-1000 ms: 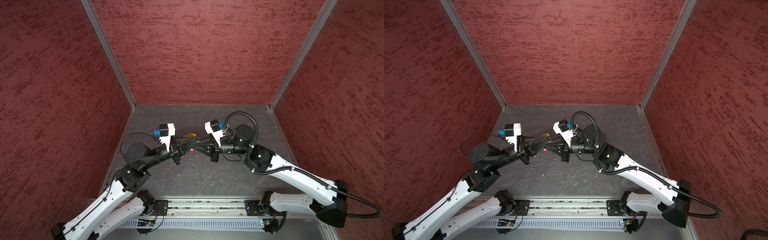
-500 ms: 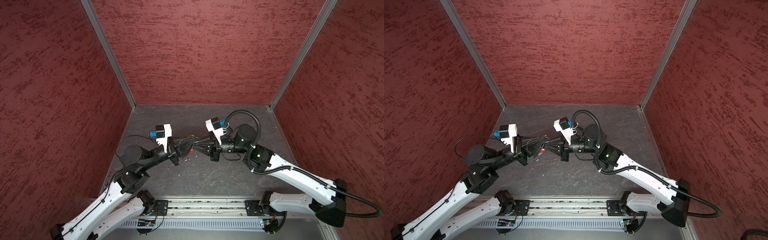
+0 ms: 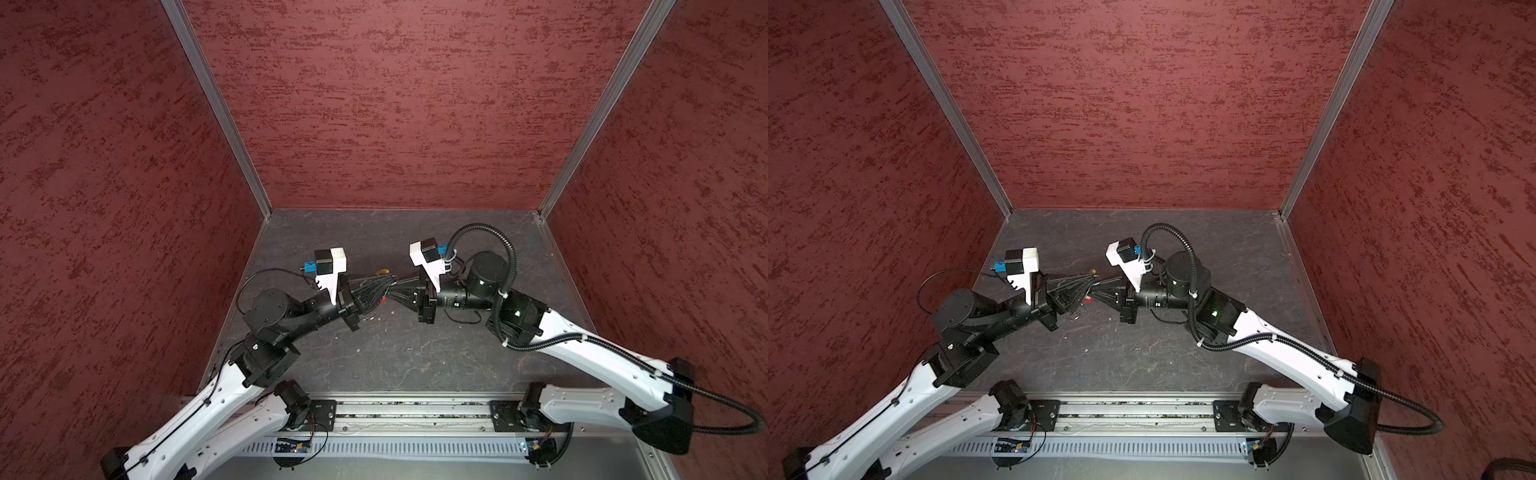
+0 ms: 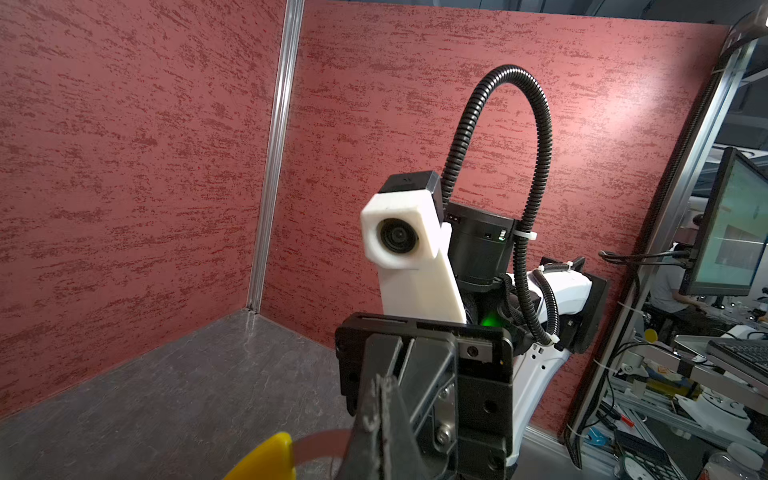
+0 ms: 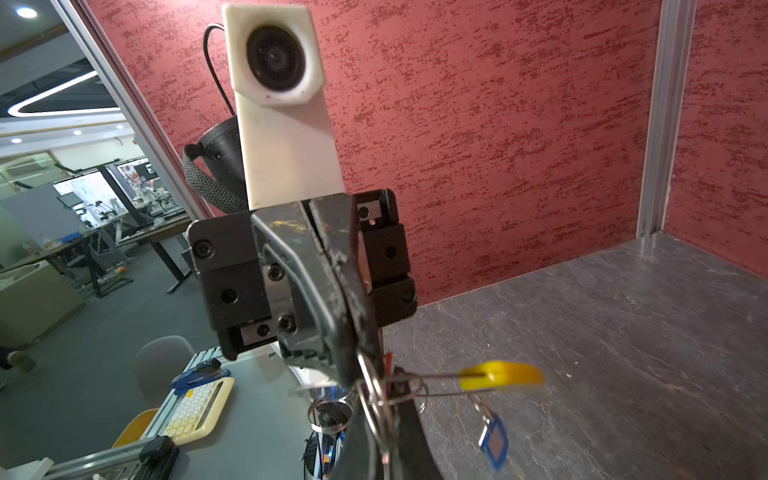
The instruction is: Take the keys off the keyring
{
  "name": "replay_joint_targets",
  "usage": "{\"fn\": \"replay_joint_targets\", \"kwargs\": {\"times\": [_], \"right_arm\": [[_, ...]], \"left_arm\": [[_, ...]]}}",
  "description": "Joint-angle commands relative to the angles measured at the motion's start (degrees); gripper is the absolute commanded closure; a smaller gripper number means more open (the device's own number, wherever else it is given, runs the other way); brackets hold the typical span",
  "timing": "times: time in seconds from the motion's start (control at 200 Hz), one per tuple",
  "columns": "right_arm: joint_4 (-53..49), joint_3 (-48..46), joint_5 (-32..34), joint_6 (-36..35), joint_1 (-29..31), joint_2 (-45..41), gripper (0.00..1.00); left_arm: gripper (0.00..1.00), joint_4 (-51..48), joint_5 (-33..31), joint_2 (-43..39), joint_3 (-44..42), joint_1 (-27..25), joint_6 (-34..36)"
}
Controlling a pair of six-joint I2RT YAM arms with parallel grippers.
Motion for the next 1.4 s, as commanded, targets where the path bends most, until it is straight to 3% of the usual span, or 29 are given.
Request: {"fn": "replay_joint_targets", "kwargs": {"times": [0.0, 0.06, 0.1, 0.266, 0.361, 0.411, 0.501, 0.561, 0.736, 0.837, 1.012, 1.393], "right_arm": [[0.8, 0.1, 3.7, -3.1, 0.3, -1.0, 1.0], [2.1, 0.2, 3.4, -3.8, 0.4, -0.6, 1.0], [4.3, 0.2, -0.2, -3.3, 0.4, -0.4, 1.0], [23.1, -3.1, -16.0, 9.0, -2.5, -2.1, 1.0], [29.8, -4.8, -20.4, 15.7, -4.3, -2.5, 1.0], [25.3, -4.0, -18.6, 14.3, -4.3, -2.4, 1.0], [1.3, 2.0, -3.2, 2.2, -3.5, -1.5, 1.0], [-5.9, 3.8, 1.9, -1.9, -2.9, -0.9, 1.0], [-5.8, 3.0, -6.2, -1.7, -2.8, -0.5, 1.0], [0.9, 0.1, -14.0, 0.8, -2.8, -1.5, 1.0], [-9.4, 1.7, -7.8, -4.0, -2.9, -2.1, 1.0], [-13.6, 1.1, -3.6, -5.2, -2.8, -4.4, 1.0]], "left_arm": [[1.0, 0.6, 2.3, 0.0, -1.3, 0.3, -2.5], [1.0, 1.5, 2.8, 0.6, -1.5, 0.3, -3.2], [1.0, 1.4, 2.6, 0.9, -1.6, 0.3, -3.3], [1.0, -0.2, 1.6, 0.2, -2.0, 0.3, -2.6], [1.0, -1.0, 1.3, -0.5, -2.0, 0.4, -2.1], [1.0, -1.1, 1.3, -0.8, -2.0, 0.3, -2.0], [1.0, -0.8, 1.5, -0.9, -1.9, 0.3, -2.1], [1.0, -0.8, 1.5, -0.8, -1.9, 0.3, -1.9], [1.0, 0.2, 1.5, -0.9, -2.1, 0.3, -2.4], [1.0, -0.1, 1.4, -0.8, -1.7, 0.4, -2.3], [1.0, -2.6, 0.9, -1.3, -0.6, 0.4, -1.0], [1.0, -2.9, 0.6, -1.0, -0.4, 0.4, -0.6]]}}
